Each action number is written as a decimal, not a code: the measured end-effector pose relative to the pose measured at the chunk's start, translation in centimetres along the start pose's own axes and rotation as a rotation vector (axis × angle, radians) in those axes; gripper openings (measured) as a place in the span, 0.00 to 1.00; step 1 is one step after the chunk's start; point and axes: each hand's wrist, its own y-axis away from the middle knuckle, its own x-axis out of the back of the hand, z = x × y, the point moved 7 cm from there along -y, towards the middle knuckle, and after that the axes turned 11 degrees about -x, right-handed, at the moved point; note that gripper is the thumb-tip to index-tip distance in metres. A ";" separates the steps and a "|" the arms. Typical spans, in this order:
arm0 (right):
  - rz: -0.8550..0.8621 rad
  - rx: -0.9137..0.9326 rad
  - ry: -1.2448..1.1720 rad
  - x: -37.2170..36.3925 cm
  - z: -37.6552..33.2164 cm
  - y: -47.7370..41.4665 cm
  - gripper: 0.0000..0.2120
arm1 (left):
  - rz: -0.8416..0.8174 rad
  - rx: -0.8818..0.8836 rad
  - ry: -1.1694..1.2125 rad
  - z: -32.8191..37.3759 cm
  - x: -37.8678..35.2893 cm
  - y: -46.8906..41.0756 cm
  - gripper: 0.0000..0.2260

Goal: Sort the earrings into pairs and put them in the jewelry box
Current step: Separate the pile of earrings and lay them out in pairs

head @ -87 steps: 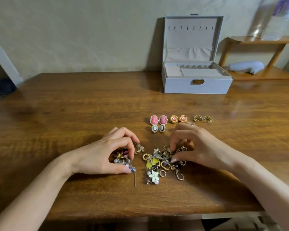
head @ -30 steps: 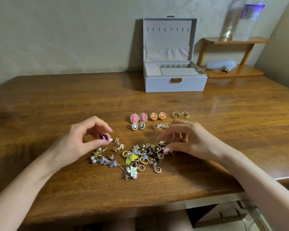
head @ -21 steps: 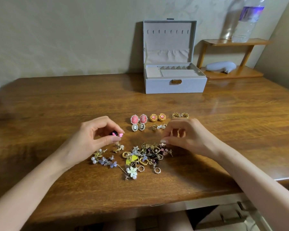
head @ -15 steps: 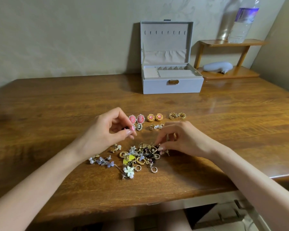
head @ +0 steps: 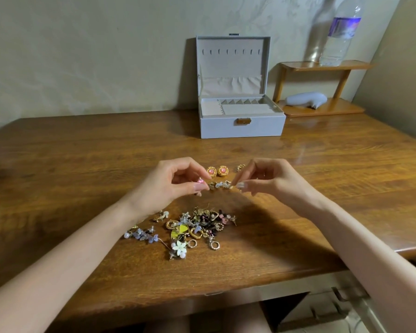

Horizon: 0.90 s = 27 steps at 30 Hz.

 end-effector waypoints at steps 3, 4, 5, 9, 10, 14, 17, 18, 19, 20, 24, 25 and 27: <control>0.009 -0.024 0.056 0.2 0.8 0.0 0.03 | 0.004 0.016 0.054 -0.1 -0.5 -0.3 0.12; 0.007 -0.015 0.134 0.0 1.0 -0.1 0.04 | 0.001 0.020 0.060 -0.2 -0.7 -0.5 0.12; 0.007 0.006 0.232 -0.4 1.2 -0.1 0.04 | -0.004 0.020 0.058 -0.2 -0.8 -0.6 0.12; 0.020 0.086 0.456 -1.6 1.2 0.0 0.04 | -0.015 0.014 0.029 -0.2 -1.0 -0.7 0.11; 0.016 0.094 0.450 -1.5 0.9 0.1 0.04 | -0.017 0.009 0.019 -0.3 -1.0 -0.6 0.11; -0.071 0.183 0.427 -2.0 -0.8 1.0 0.08 | -0.005 0.000 -0.013 -0.6 -0.7 -0.3 0.09; -0.111 0.225 0.548 -3.5 -0.8 1.2 0.07 | -0.004 -0.003 -0.021 -0.8 -0.6 -0.2 0.06; -0.099 0.222 0.569 -3.8 -0.6 1.0 0.07 | -0.004 -0.005 -0.018 -0.8 -0.6 -0.2 0.06; -0.088 0.217 0.573 -3.9 -0.4 1.0 0.06 | -0.002 -0.006 -0.015 -0.8 -0.6 -0.2 0.06; -0.084 0.213 0.566 -4.0 -0.3 0.9 0.05 | 0.002 -0.008 -0.015 -0.8 -0.6 -0.2 0.06; -0.102 0.167 0.432 -3.4 -0.8 1.0 0.04 | 0.011 -0.012 -0.067 -0.9 -0.4 -0.1 0.05; -0.092 0.123 0.345 -2.8 -0.9 0.9 0.04 | 0.015 -0.010 -0.078 -0.9 -0.3 -0.2 0.05; -0.050 0.055 0.120 -1.2 -0.9 0.7 0.05 | 0.014 -0.011 -0.087 -0.9 -0.4 -0.6 0.05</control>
